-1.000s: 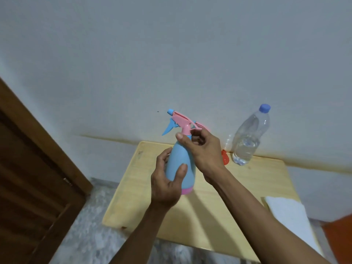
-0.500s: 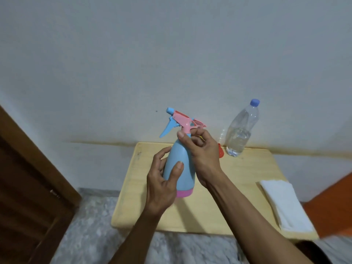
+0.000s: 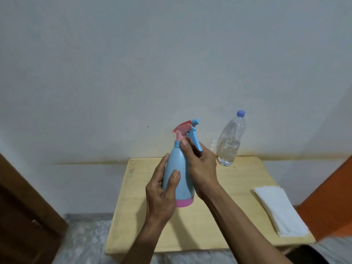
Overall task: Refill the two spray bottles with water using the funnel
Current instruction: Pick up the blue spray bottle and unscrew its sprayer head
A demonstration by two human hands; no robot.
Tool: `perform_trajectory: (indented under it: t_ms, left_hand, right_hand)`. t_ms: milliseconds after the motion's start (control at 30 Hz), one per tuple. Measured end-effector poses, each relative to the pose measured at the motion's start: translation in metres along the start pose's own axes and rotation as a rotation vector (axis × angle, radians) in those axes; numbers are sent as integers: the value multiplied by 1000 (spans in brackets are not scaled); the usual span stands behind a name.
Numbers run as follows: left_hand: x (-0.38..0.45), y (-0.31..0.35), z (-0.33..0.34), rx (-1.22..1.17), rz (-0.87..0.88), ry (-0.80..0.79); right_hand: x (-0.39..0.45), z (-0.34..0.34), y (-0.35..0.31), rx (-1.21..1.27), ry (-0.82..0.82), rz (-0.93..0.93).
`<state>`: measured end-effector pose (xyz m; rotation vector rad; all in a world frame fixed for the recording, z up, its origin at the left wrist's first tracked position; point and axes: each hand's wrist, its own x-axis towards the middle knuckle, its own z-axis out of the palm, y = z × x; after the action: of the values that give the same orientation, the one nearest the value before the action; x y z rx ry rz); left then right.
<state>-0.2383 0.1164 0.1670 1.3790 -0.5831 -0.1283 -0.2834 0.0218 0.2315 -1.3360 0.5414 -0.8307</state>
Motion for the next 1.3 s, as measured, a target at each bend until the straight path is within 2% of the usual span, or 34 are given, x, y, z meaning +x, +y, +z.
perform_trajectory:
  t_ms: [100,233,567,867,1033,1300]
  left_hand:
    - [3,1,3,-9,-2,1]
    - [9,1,6,10,5,4]
    - [19,-4,12,63,-5,-49]
    - [22,-5,14,69,-27,-59]
    - [23,-4,10,129,-34,-86]
    - [20,-2,2,70,-79,-135]
  right_hand:
    - [2,-1,1,22,17,-27]
    - [10,2,0,85,35,43]
    - [27,-2,2,-13,-24,39]
    - [36,-4,5,-26,21,6]
    - [40,-9,1,-69,-43,16]
    - [38,-14,-8,-175,-117,21]
